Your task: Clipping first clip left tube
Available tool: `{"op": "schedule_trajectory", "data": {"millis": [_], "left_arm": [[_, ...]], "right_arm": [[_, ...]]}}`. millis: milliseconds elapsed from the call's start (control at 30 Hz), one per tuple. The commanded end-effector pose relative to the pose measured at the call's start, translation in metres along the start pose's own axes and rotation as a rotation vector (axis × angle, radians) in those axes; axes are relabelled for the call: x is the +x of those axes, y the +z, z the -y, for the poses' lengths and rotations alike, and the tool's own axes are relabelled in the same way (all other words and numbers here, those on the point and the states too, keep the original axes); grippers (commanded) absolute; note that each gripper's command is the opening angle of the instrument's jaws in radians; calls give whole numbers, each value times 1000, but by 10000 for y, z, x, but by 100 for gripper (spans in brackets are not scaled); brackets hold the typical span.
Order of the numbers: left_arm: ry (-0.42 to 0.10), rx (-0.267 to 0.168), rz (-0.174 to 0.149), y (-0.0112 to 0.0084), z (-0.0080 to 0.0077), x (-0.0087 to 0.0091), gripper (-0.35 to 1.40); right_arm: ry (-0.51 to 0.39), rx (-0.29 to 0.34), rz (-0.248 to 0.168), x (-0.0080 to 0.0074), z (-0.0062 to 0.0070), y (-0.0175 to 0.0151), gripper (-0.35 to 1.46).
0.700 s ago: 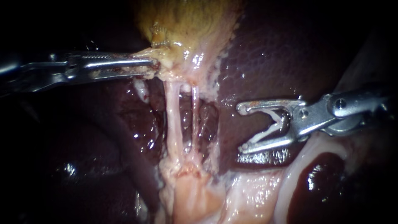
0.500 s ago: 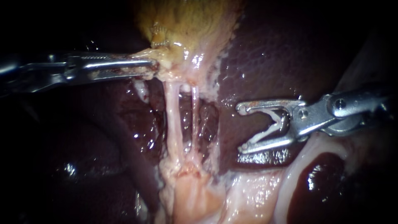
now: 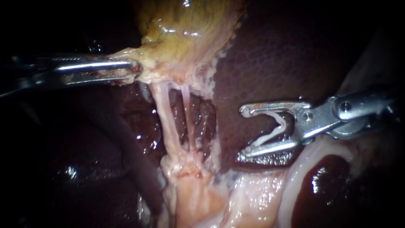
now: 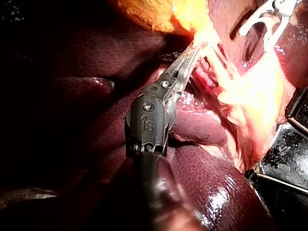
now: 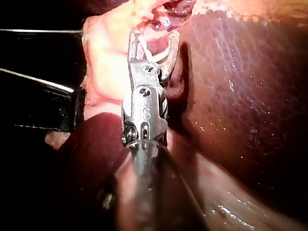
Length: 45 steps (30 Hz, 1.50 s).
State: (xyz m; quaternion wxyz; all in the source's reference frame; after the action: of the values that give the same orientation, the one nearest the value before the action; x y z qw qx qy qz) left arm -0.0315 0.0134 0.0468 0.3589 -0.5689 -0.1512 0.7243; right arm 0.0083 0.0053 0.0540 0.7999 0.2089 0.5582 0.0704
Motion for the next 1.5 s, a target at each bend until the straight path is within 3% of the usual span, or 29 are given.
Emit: {"op": "schedule_trajectory", "data": {"millis": [33, 300, 500, 967, 1267, 1500], "left_arm": [[0, 0, 0, 1, 1, -1, -35], [0, -2, 0, 0, 4, -1, -35], [0, -4, 0, 0, 9, -2, -35], [-1, -2, 0, 0, 6, -1, -35], [-1, 0, 0, 3, 4, 0, -35], [-1, 0, 0, 4, 4, 0, -35]], "right_arm": [[0, 6, -1, 3, 2, 4, 50], [-15, 30, -2, 24, 24, 52, 50], [-4, 39, 0, 18, 30, 92, 50], [11, 11, 9, -21, 3, 128, 50], [25, 11, 10, -20, -8, 161, 50], [43, 22, -10, -10, -8, 180, 50]]}}
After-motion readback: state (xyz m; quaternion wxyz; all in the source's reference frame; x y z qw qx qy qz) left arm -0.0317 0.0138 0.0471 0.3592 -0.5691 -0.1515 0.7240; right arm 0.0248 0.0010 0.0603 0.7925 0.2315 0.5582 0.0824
